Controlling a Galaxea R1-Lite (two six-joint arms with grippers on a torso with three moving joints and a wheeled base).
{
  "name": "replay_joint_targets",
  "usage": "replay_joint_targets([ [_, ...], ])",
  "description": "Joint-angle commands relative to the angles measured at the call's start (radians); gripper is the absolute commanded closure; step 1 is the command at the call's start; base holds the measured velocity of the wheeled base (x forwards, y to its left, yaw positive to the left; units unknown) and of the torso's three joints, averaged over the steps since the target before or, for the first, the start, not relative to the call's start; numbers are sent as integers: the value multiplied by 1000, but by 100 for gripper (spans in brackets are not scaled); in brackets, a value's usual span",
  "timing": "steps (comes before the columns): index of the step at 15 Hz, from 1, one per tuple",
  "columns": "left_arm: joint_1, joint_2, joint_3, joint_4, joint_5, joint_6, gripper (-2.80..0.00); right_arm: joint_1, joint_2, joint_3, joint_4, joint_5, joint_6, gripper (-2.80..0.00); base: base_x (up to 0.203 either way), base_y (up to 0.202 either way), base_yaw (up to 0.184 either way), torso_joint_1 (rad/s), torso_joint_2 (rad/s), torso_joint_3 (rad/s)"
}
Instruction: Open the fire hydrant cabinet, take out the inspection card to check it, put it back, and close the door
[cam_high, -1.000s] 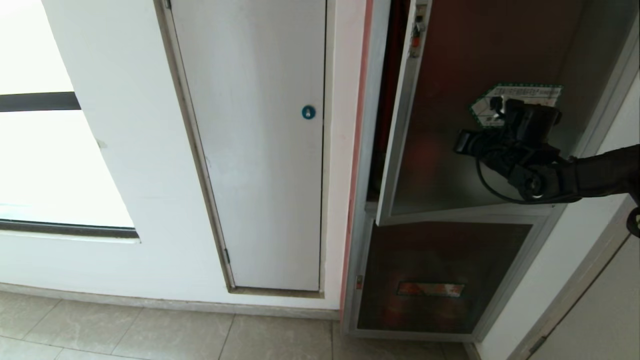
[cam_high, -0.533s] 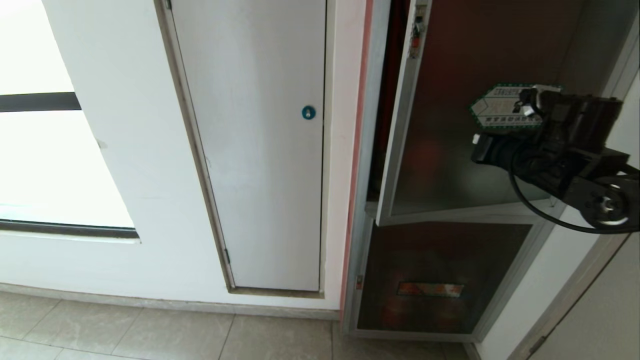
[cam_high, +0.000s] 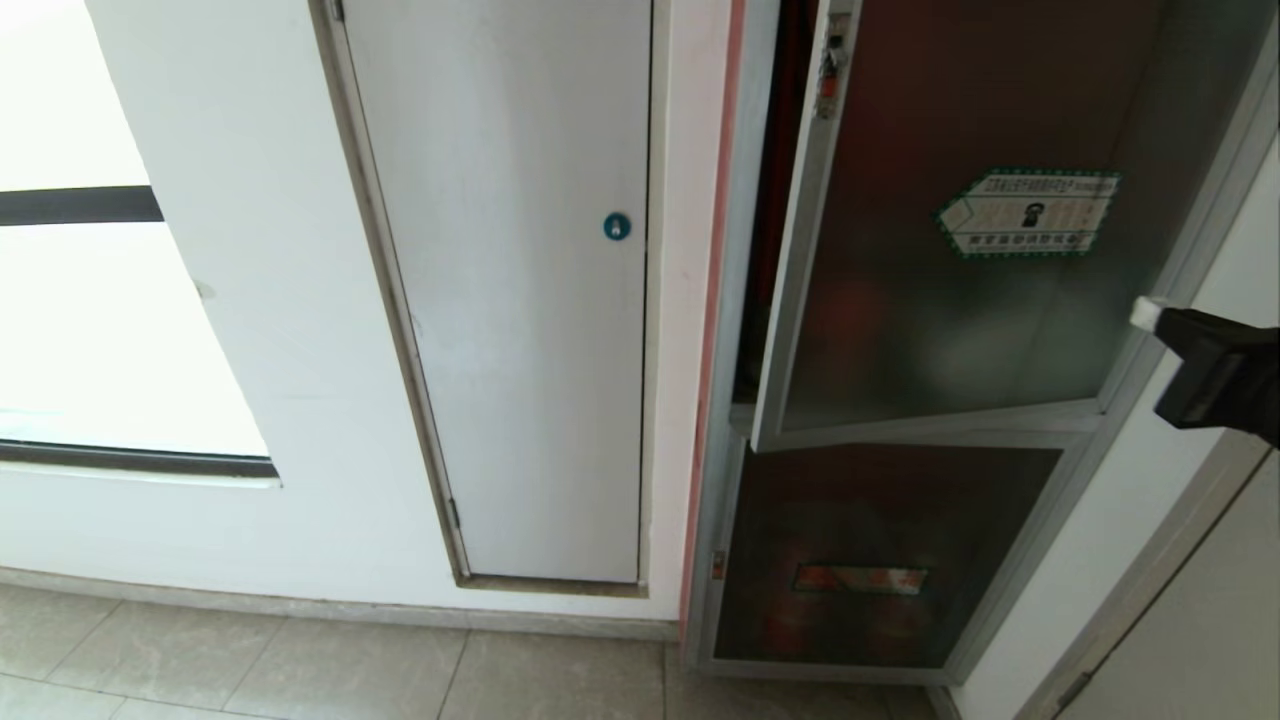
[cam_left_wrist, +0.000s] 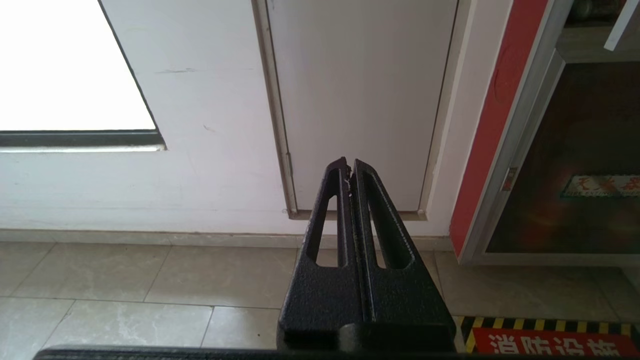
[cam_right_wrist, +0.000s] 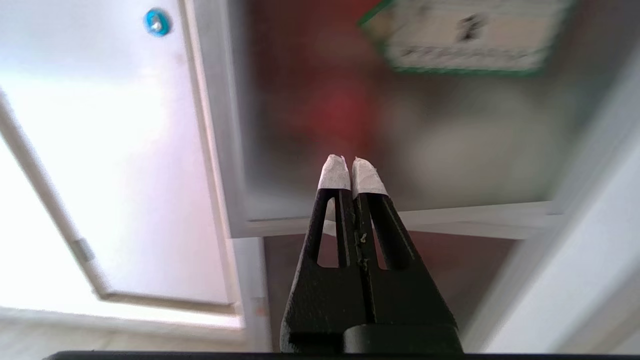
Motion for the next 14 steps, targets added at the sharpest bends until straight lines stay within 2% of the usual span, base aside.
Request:
replay_joint_targets([
  [1,0,1,12,0,0,-1,0,2,-267,96,24,-69,-55,0,0,0,0,0,0,0],
  [4,0,1,12,0,0,-1,0,1,-478,178,120,-210,-131,0,0,0,0,0,0,0],
  [7,0,1,12,0,1,-1,0,-8,-653,223,268,-322,-155,0,0,0,0,0,0,0],
  [10,0,1,12,0,0,-1,0,-50,-807,277,382,-353,-159,0,0,0,0,0,0,0],
  [14,0,1,12,0,0,-1,0,-61,-925,416,414,-339,-152,0,0,0,0,0,0,0],
])
